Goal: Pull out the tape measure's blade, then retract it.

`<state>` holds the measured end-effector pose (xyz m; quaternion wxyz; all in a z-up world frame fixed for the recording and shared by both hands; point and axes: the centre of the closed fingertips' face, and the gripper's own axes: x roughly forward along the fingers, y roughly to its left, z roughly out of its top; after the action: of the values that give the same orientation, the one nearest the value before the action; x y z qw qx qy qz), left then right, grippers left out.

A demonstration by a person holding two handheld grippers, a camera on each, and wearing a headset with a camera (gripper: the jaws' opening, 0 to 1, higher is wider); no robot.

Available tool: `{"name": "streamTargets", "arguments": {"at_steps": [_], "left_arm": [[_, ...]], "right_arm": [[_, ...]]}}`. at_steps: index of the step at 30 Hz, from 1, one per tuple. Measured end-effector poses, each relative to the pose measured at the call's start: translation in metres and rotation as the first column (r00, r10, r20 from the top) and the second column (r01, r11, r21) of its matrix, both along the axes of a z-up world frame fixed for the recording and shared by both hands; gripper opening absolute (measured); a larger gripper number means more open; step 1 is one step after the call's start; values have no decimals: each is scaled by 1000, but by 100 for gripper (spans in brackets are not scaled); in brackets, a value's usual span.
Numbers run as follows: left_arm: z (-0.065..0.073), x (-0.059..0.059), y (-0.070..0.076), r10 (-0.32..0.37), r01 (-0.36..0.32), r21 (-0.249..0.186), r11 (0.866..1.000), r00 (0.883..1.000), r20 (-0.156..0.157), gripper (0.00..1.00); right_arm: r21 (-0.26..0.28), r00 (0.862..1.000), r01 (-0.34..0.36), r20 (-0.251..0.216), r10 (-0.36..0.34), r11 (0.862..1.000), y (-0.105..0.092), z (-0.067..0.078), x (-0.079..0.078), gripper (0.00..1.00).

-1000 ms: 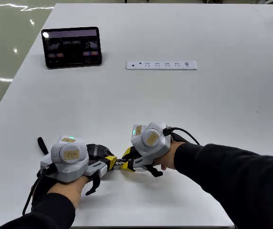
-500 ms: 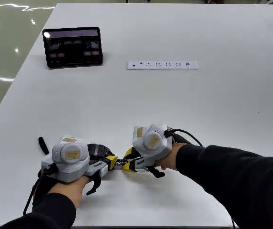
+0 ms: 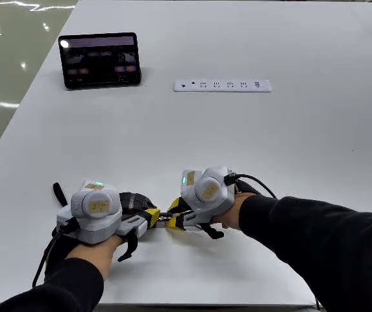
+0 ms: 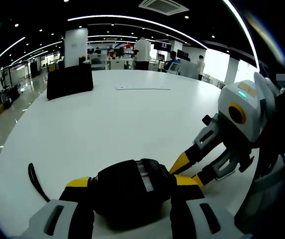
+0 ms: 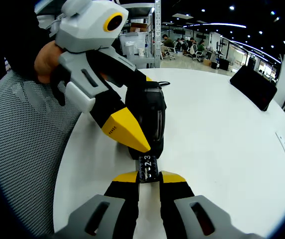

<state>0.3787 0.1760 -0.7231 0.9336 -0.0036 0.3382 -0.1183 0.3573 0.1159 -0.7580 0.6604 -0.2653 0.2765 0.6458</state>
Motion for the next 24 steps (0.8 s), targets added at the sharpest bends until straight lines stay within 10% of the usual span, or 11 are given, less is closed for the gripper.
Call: {"name": "streamTargets", "arguments": {"at_steps": [24], "left_arm": [[-1, 0, 0, 1, -1, -4, 1000, 1000, -1, 58]], "right_arm": [[17, 1000, -6, -6, 6, 1000, 11, 0, -1, 11]]}}
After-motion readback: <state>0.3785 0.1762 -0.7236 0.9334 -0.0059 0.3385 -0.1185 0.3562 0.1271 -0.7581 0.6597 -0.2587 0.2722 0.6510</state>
